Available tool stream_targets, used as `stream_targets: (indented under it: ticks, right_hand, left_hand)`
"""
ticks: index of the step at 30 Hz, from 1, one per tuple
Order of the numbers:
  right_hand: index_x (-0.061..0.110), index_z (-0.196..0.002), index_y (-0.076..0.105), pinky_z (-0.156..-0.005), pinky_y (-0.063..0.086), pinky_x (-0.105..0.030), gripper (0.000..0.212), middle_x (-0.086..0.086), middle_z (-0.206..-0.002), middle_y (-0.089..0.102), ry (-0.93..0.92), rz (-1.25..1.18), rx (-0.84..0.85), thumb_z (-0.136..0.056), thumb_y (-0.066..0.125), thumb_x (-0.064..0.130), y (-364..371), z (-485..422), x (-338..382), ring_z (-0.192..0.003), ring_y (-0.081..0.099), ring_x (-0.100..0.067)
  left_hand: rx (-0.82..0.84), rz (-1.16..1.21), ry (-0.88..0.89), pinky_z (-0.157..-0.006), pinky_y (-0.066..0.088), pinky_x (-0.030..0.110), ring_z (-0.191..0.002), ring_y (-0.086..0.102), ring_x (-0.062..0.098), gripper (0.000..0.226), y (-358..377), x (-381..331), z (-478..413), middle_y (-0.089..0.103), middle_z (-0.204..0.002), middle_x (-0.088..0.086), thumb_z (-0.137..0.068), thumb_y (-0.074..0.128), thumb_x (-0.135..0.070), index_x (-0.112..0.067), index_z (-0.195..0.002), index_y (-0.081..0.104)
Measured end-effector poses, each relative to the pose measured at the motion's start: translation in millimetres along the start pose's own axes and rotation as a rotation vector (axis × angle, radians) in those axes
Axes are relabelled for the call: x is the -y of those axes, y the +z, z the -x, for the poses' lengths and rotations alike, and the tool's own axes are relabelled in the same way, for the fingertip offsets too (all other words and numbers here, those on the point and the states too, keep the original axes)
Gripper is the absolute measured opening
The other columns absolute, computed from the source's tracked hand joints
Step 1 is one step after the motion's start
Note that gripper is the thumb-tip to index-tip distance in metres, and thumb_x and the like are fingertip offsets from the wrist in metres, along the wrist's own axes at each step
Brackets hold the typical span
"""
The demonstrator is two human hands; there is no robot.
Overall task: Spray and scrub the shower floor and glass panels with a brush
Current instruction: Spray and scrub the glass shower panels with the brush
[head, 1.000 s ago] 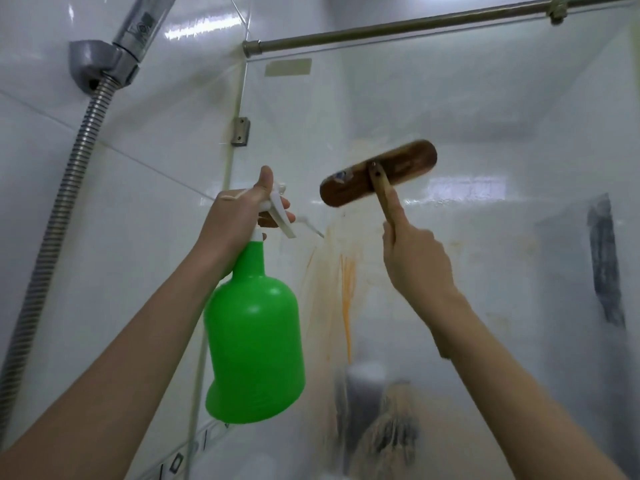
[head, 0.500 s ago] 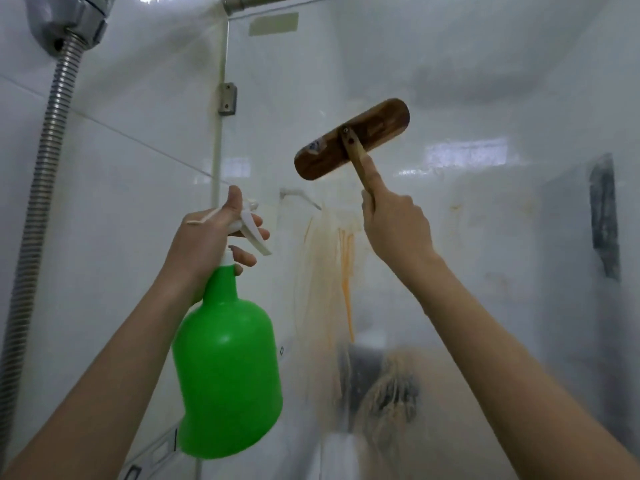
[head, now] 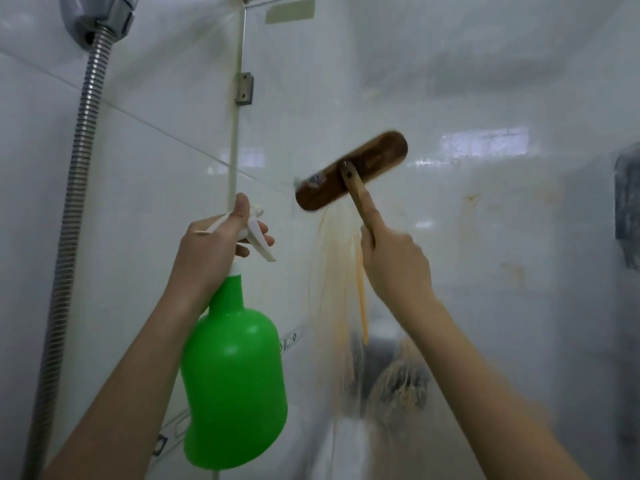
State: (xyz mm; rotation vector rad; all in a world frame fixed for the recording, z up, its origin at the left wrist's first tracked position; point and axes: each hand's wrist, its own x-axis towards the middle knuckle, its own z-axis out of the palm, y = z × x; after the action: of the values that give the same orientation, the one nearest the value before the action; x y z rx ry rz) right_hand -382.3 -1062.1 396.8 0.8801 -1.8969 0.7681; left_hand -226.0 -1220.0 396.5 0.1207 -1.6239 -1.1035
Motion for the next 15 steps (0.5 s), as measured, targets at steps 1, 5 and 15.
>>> stream_targets:
  ticks: [1, 5, 15]
  right_hand:
    - [0.053, -0.145, -0.016, -0.044, 0.047, -0.035, 0.065, -0.003, -0.053, 0.047, 0.013, 0.001, 0.029, -0.104, 0.028, 0.03, 3.6, 31.7, -5.0, -0.043, 0.048, -0.021]
    - [0.049, -0.145, -0.02, -0.046, 0.046, -0.033, 0.065, 0.001, -0.053, 0.043, -0.016, 0.073, 0.057, -0.104, 0.028, 0.031, 12.1, 56.4, -2.4, -0.043, 0.045, -0.018]
    - [0.049, -0.142, -0.025, -0.046, 0.047, -0.034, 0.071, 0.003, -0.052, 0.04, -0.041, 0.117, 0.194, -0.104, 0.031, 0.029, 14.0, 83.4, -8.3, -0.042, 0.043, -0.018]
  left_hand:
    - [-0.003, -0.006, -0.003, -0.069, 0.045, 0.027, -0.077, 0.067, 0.013, 0.054, -1.1, 1.1, 1.9, 0.079, -0.081, -0.004, -0.099, 0.044, -0.058, -0.018, -0.085, 0.076]
    - [-0.01, 0.084, -0.069, -0.078, 0.055, 0.037, -0.086, 0.075, 0.025, 0.053, -7.6, 9.7, 9.4, 0.079, -0.083, 0.003, -0.097, 0.048, -0.058, -0.014, -0.087, 0.076]
    - [-0.041, 0.072, -0.03, -0.079, 0.056, 0.038, -0.082, 0.076, 0.023, 0.052, -9.5, 0.7, 30.4, 0.079, -0.082, 0.003, -0.097, 0.049, -0.057, -0.014, -0.088, 0.077]
